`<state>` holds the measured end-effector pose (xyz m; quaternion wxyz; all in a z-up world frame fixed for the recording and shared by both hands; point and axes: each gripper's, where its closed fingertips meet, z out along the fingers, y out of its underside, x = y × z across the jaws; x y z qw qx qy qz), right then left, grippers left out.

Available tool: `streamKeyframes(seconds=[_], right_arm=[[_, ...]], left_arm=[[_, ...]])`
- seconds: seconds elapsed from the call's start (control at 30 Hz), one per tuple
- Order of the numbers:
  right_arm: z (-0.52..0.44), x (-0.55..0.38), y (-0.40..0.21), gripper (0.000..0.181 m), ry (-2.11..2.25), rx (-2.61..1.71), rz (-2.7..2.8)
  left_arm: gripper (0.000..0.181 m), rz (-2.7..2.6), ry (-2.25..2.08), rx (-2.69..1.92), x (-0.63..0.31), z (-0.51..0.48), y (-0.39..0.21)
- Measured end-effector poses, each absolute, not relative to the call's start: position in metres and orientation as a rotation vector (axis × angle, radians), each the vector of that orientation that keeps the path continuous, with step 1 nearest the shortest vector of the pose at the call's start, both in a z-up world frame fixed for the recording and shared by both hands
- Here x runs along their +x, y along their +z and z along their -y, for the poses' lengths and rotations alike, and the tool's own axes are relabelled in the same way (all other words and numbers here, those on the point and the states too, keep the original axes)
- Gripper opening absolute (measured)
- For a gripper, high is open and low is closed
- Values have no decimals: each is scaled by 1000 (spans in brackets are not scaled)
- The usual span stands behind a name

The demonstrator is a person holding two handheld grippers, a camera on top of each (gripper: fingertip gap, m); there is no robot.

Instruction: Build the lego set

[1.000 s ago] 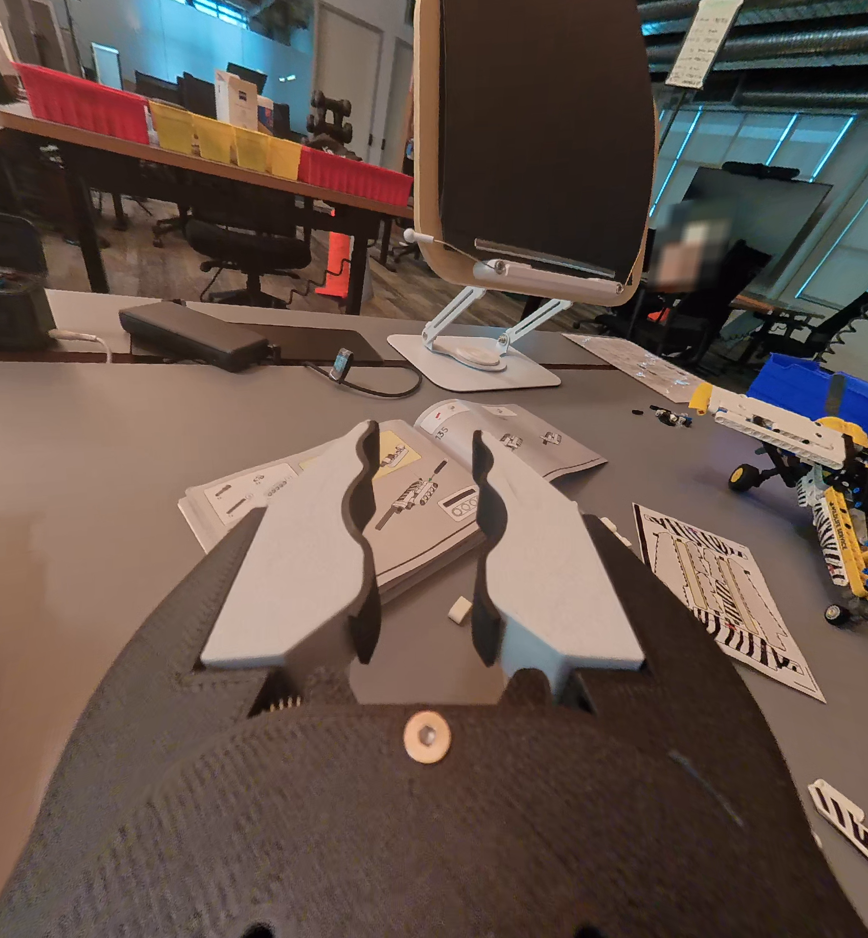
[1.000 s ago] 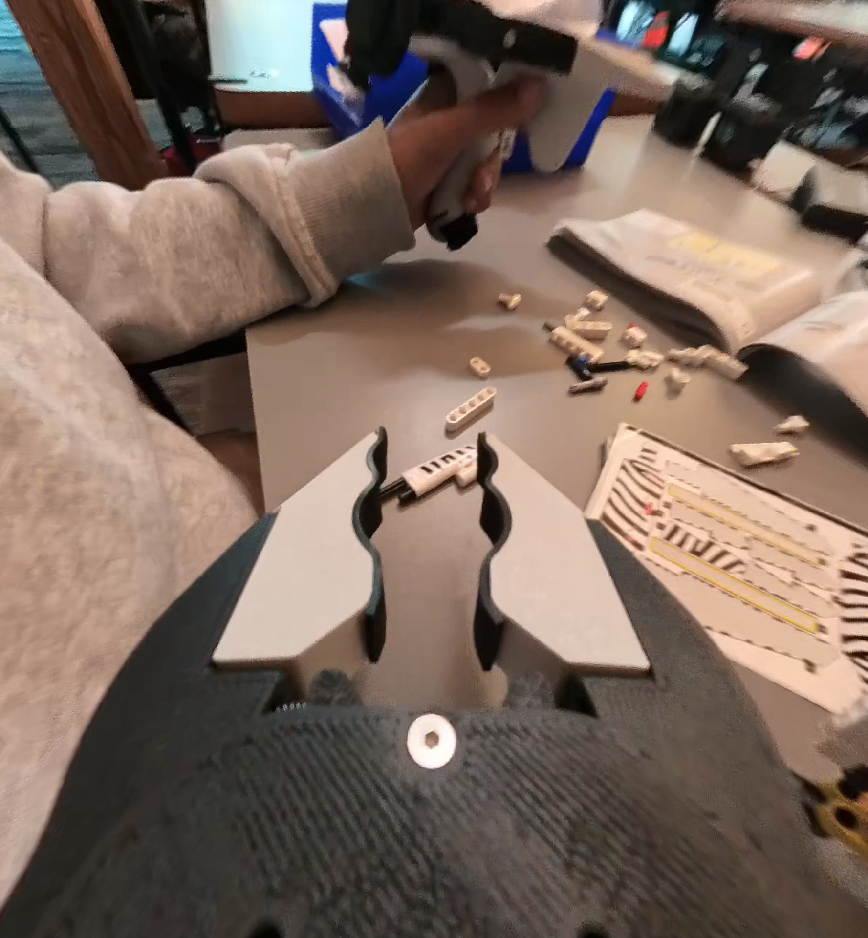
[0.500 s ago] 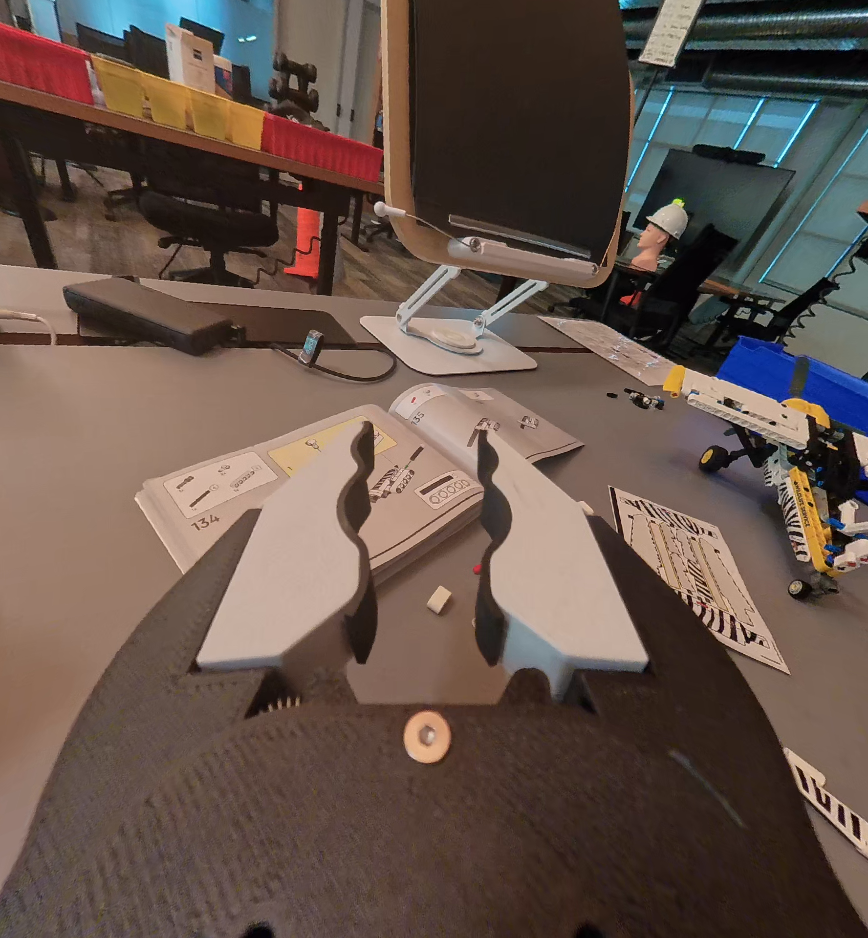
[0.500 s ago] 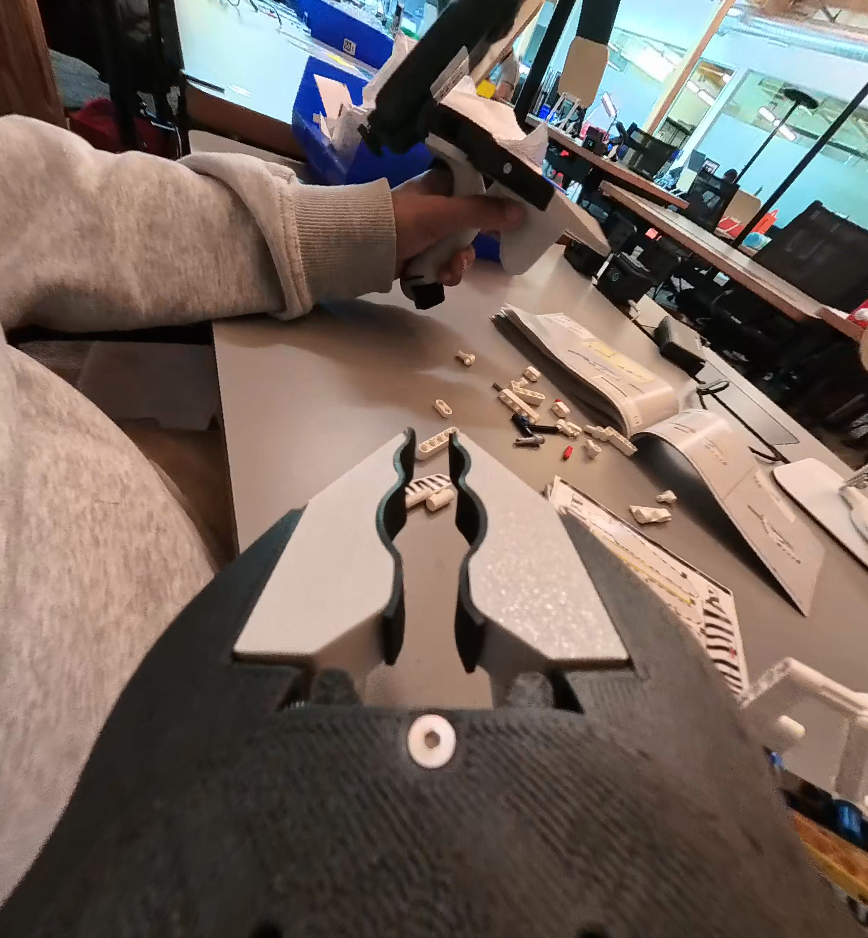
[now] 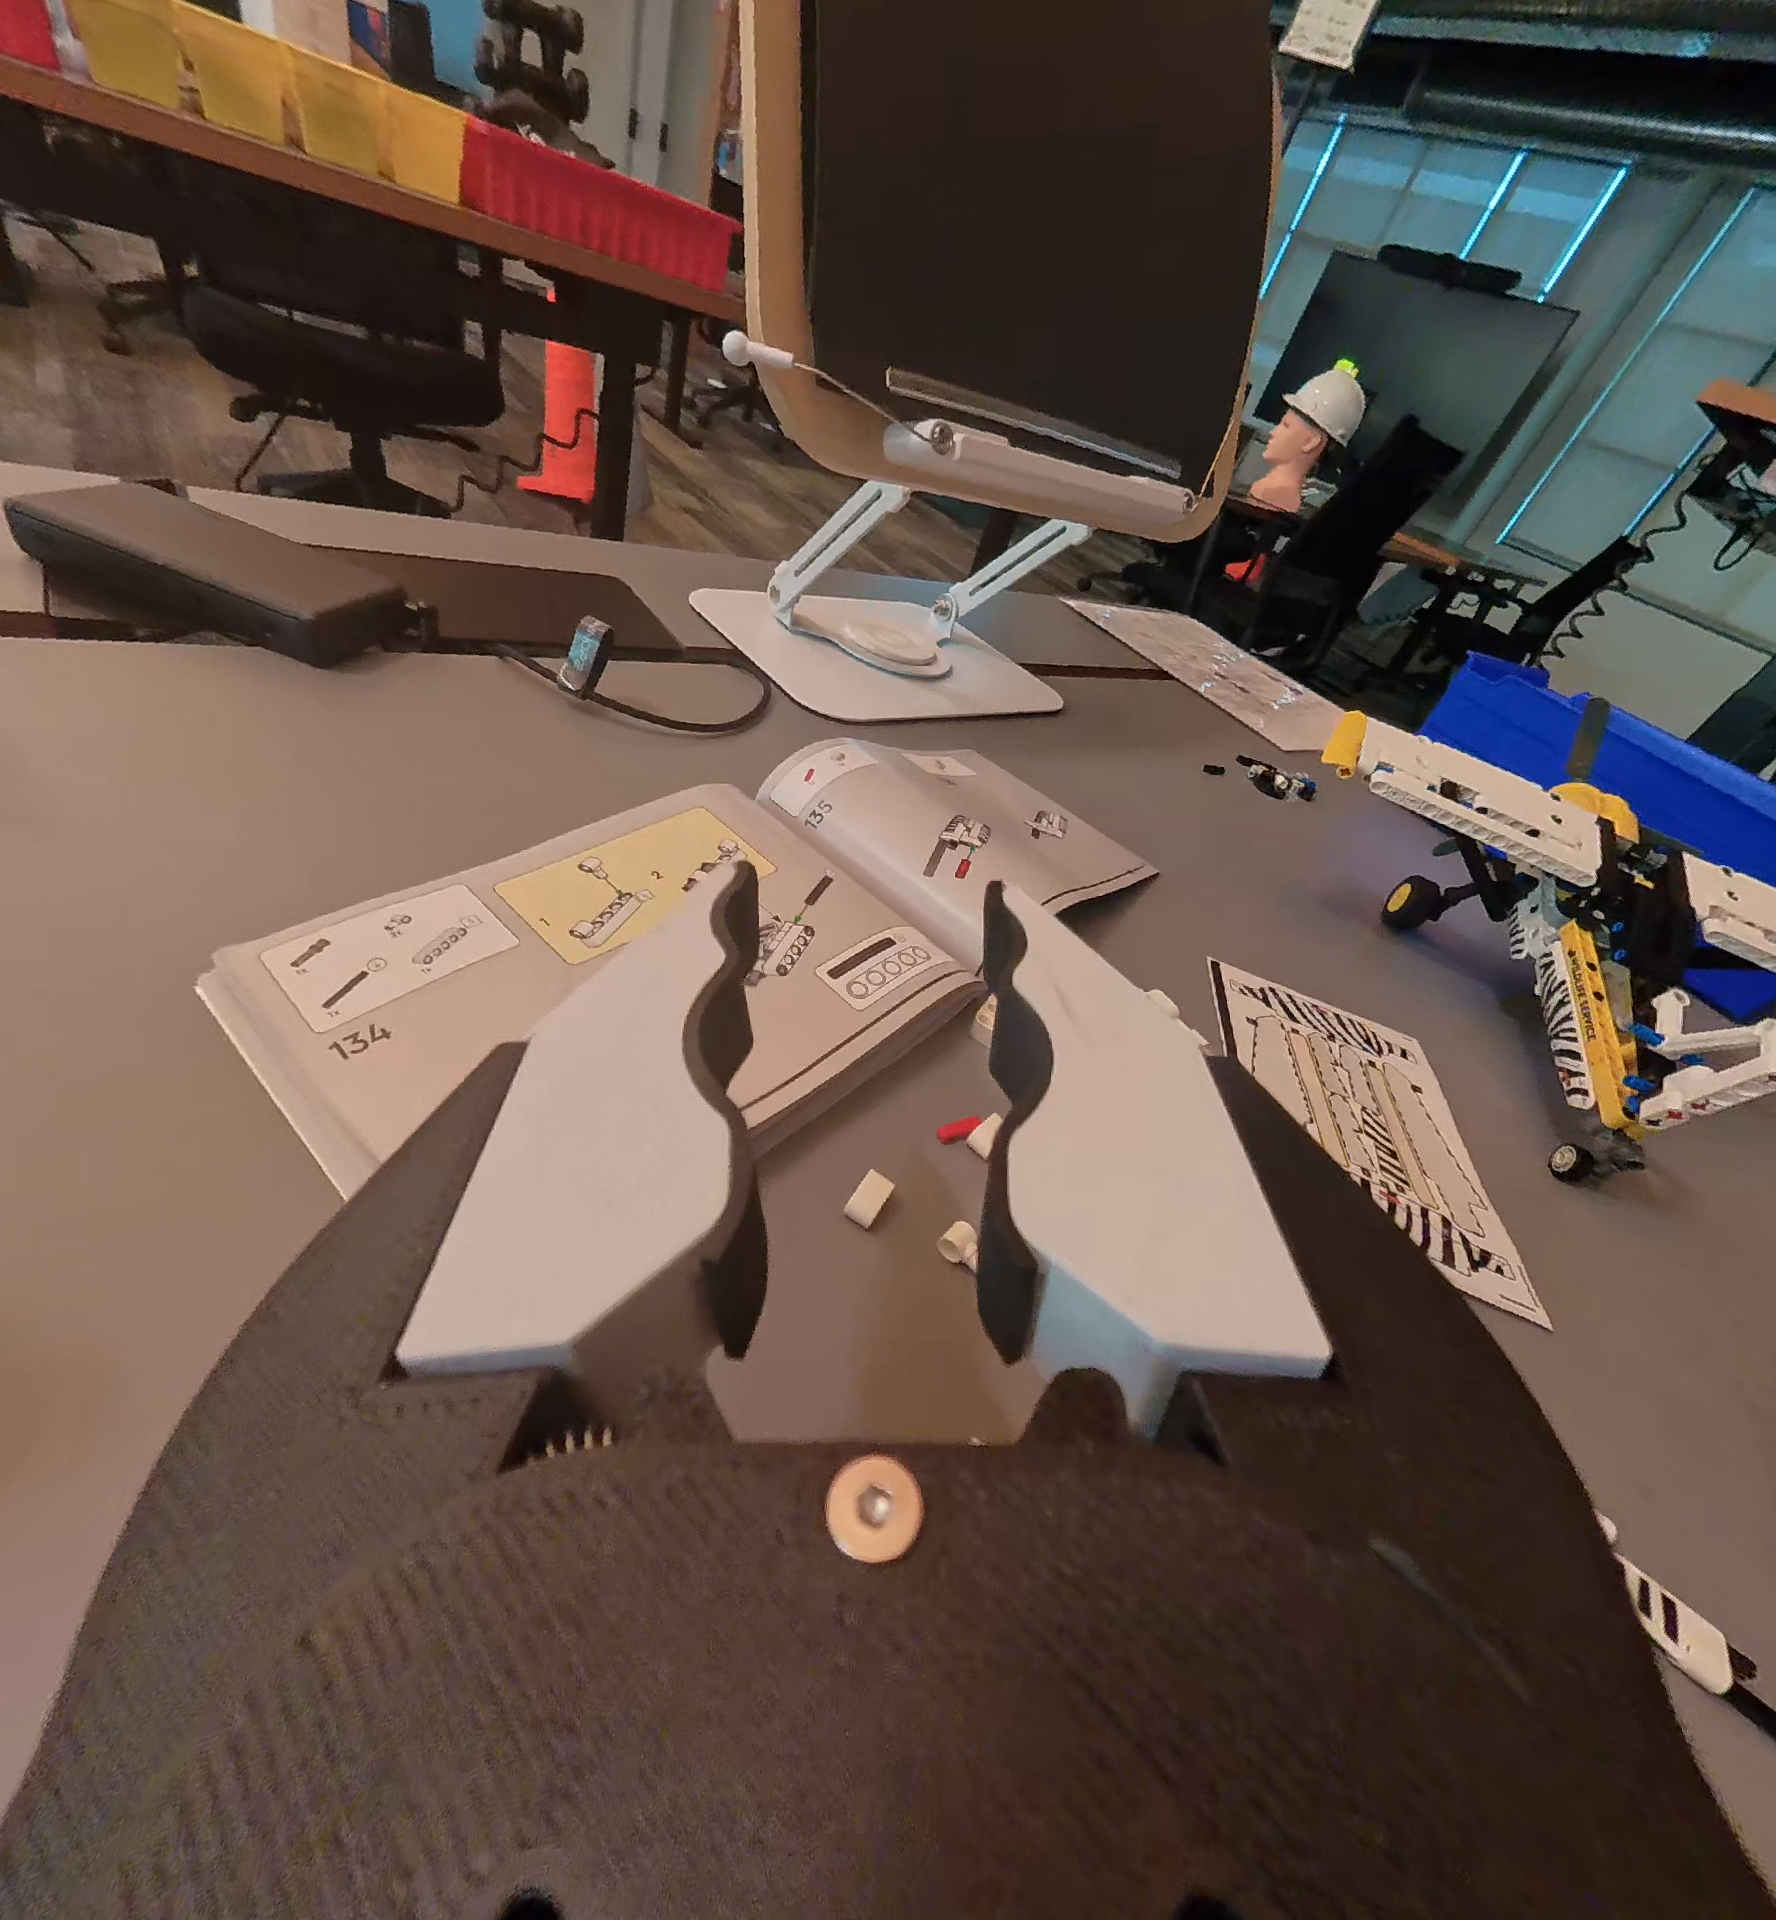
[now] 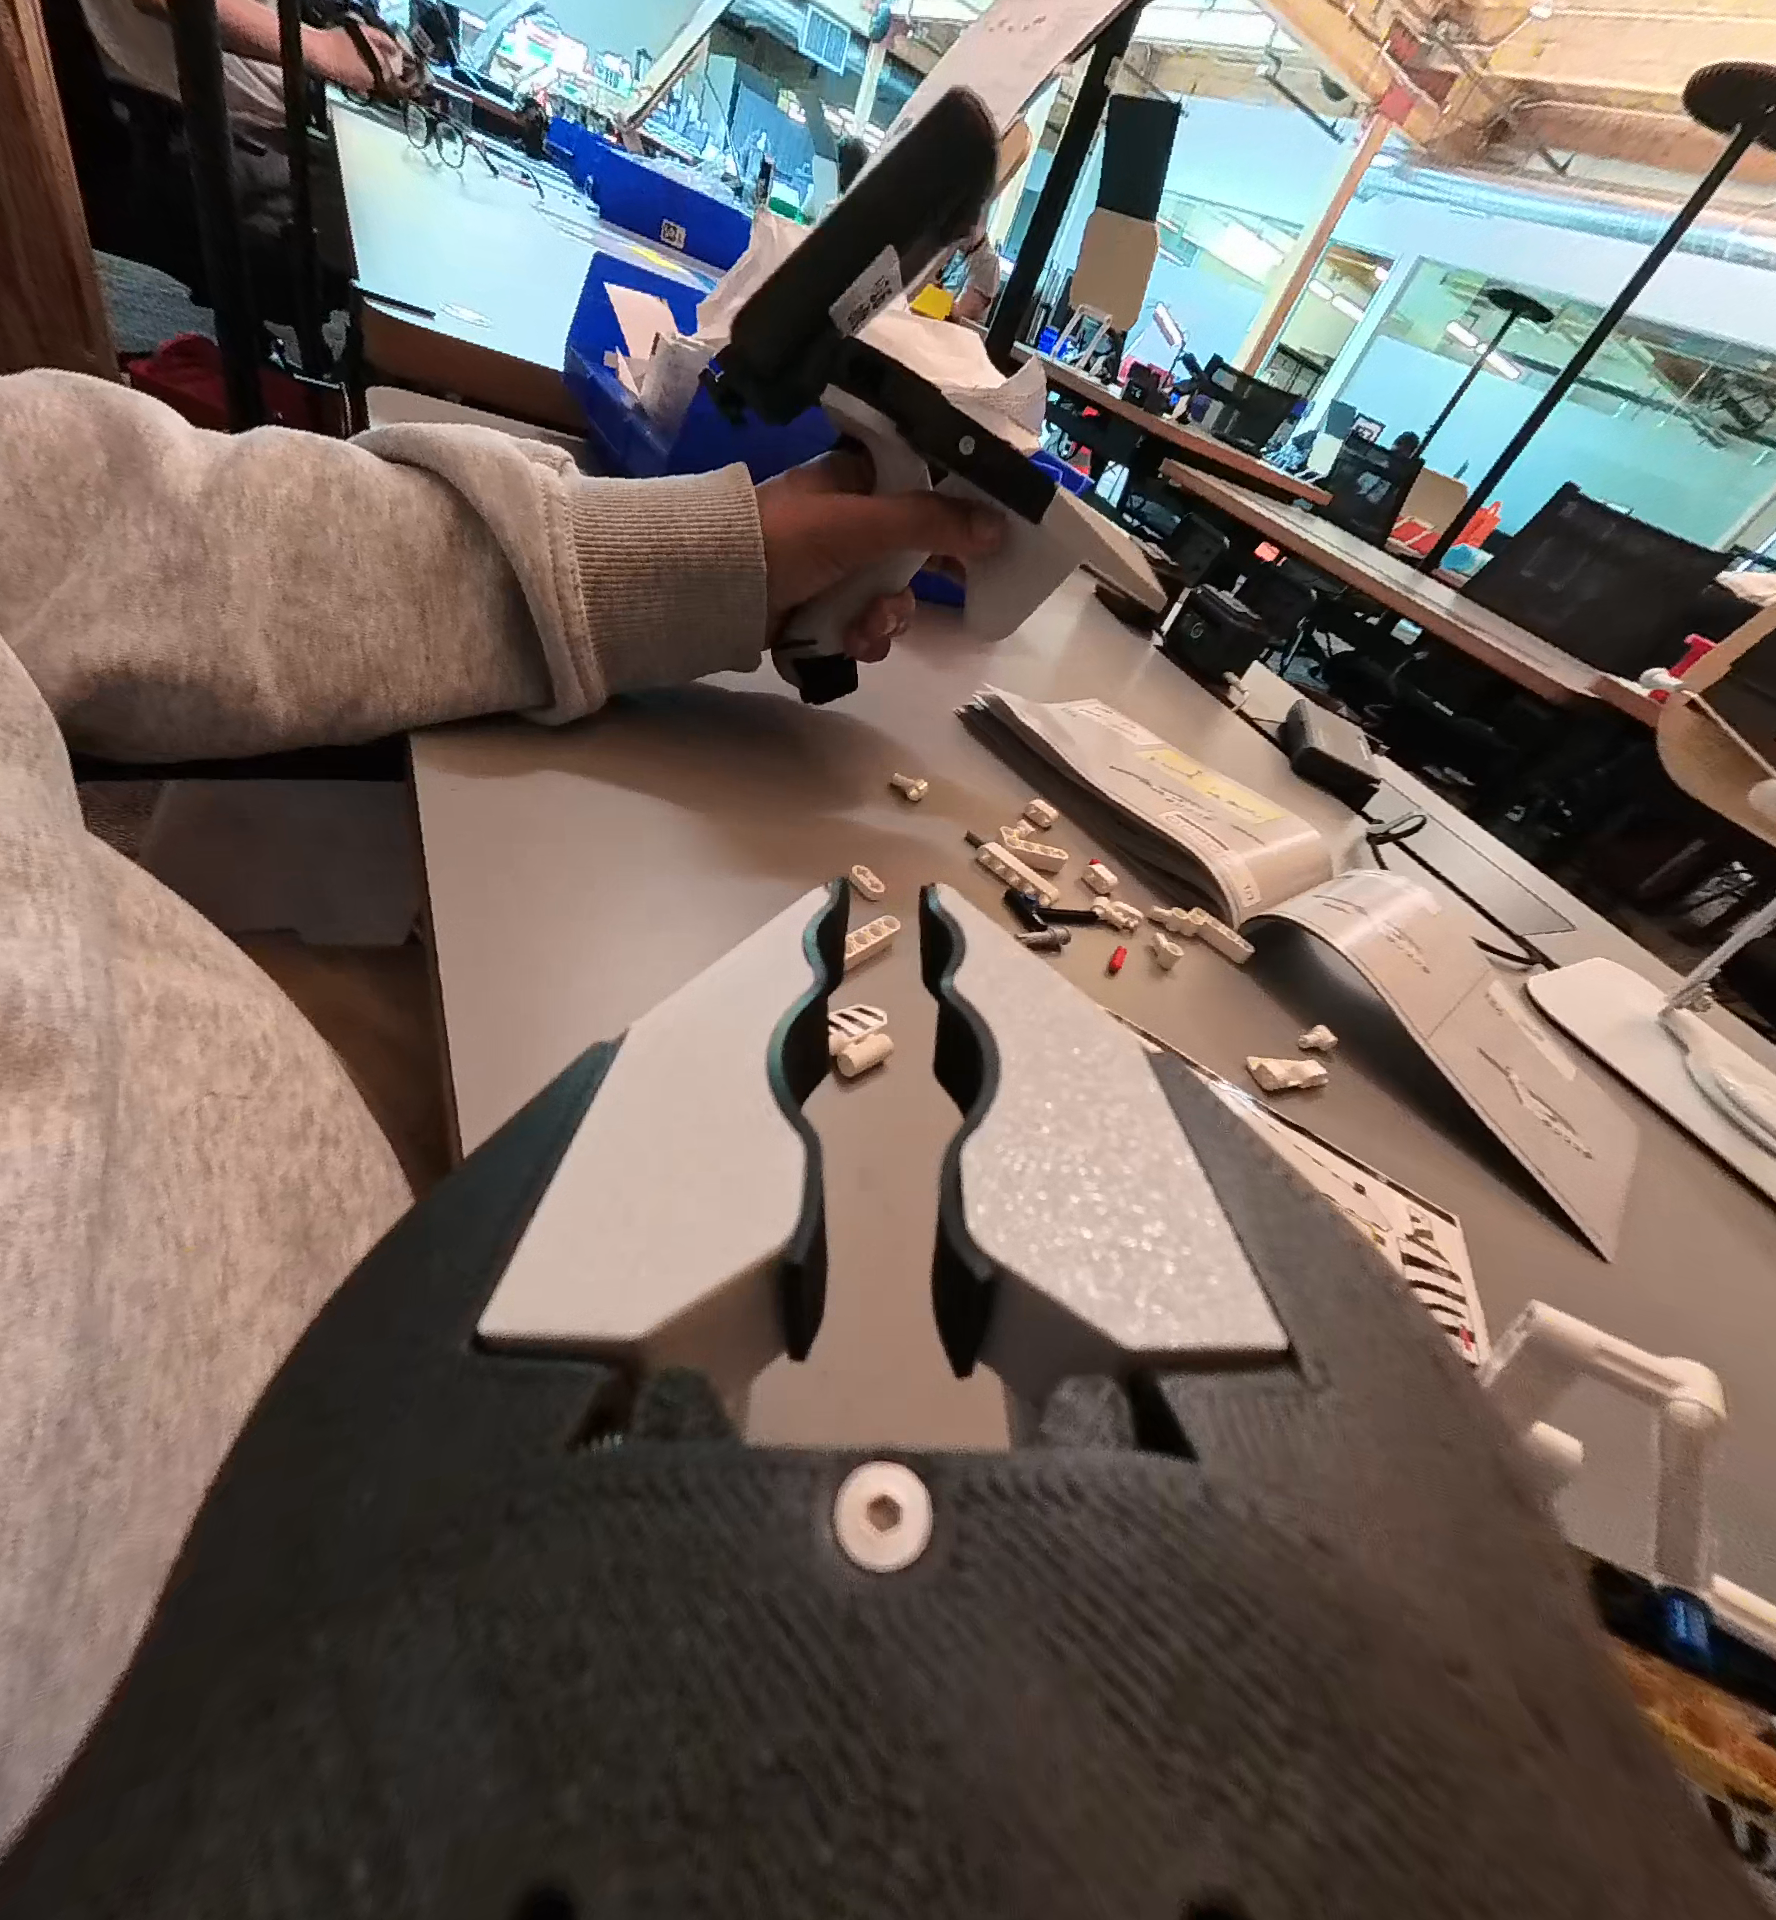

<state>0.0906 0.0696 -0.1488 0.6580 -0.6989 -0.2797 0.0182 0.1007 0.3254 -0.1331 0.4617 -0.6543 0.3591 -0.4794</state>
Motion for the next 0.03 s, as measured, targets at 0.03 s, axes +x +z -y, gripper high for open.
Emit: streamKeyframes(seconds=[0.03], right_arm=[[-70, 91, -149, 12, 42, -1585, 633]], left_arm=[[42, -880, -1180, -1606, 100, -325, -132]])
